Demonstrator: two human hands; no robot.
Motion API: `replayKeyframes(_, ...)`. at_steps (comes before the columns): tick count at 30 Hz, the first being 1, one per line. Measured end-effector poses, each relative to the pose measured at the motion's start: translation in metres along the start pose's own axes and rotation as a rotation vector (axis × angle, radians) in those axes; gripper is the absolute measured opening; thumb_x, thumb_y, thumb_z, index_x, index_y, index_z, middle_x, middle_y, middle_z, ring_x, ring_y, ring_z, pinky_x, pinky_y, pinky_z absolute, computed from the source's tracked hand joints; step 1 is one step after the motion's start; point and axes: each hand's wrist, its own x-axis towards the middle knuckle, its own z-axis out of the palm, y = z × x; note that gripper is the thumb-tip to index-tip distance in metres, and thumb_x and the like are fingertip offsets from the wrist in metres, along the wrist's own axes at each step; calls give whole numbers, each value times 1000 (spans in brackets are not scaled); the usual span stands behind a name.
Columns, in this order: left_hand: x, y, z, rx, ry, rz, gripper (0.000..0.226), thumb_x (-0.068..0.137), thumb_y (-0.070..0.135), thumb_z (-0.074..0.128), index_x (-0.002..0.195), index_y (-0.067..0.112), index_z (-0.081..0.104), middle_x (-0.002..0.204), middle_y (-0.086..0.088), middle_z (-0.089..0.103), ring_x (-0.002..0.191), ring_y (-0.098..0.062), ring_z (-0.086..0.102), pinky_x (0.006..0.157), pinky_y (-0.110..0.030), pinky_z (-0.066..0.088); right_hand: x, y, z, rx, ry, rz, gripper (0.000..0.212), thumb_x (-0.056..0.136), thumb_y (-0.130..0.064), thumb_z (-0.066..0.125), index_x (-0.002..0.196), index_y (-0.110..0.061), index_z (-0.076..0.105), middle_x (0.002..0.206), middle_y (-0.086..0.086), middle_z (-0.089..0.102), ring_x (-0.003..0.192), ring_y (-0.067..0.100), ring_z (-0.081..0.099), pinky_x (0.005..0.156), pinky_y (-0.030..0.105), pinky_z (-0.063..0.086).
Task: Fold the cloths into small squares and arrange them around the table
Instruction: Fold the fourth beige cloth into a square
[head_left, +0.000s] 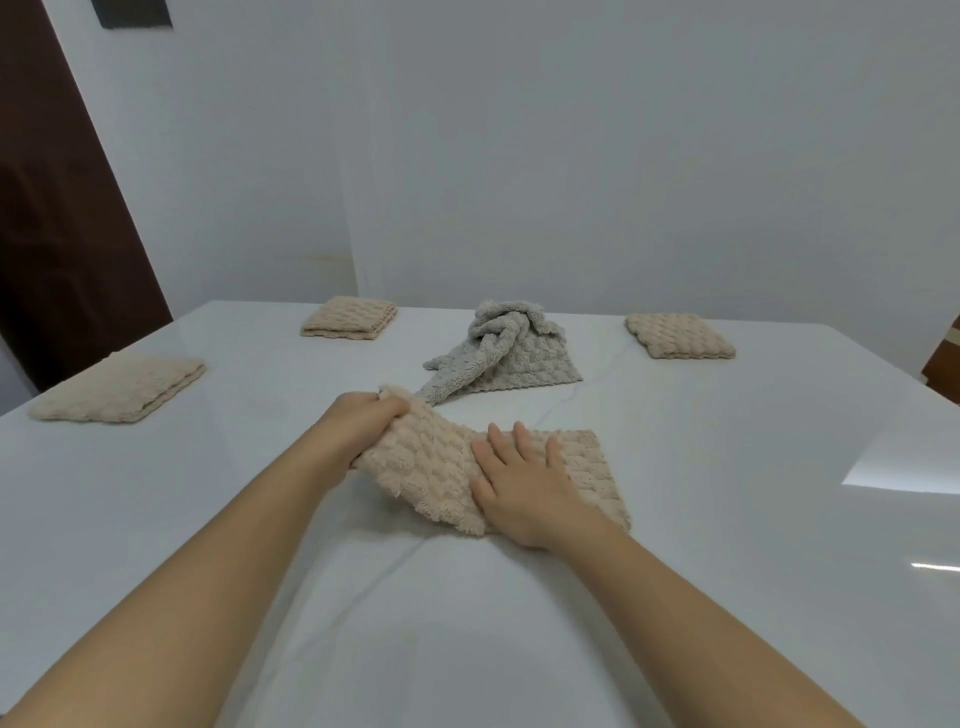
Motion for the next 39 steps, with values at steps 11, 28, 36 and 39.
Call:
replayKeyframes(11, -17, 6, 83, 171, -33, 428, 25, 99, 29, 47, 113, 21, 66, 116, 8, 64, 106, -8, 56, 86, -24, 40, -16, 51, -42, 2057, 30, 462, 52, 104, -40, 32, 117, 4, 57, 108, 24, 70, 98, 36, 68, 79, 44, 52)
replayKeyframes(28, -24, -22, 130, 1038, -147, 581, 59, 102, 44, 18, 155, 19, 14, 164, 0, 0, 149, -14, -12, 119, -48, -8, -13, 80, -47, 1390, 148, 456, 37, 83, 11, 49, 114, 0, 66, 112, 26, 68, 105, 37, 66, 92, 48, 54)
replayKeyframes(36, -25, -19, 139, 1058, -135, 618, 60, 102, 46, 19, 155, 18, 15, 163, 0, 3, 149, -16, -10, 119, -50, -8, -13, 91, -48, 1379, 227, 481, 55, 86, 6, 59, 139, -4, 46, 100, 8, 66, 77, 17, 60, 67, 30, 50)
replayKeyframes(39, -26, -18, 142, 1044, -144, 615, 60, 102, 47, 17, 155, 18, 14, 163, 1, 3, 149, -16, -10, 119, -50, -9, -12, 94, -47, 1386, 258, 499, 58, 84, 8, 63, 139, -4, 48, 111, 12, 68, 88, 22, 64, 80, 36, 53)
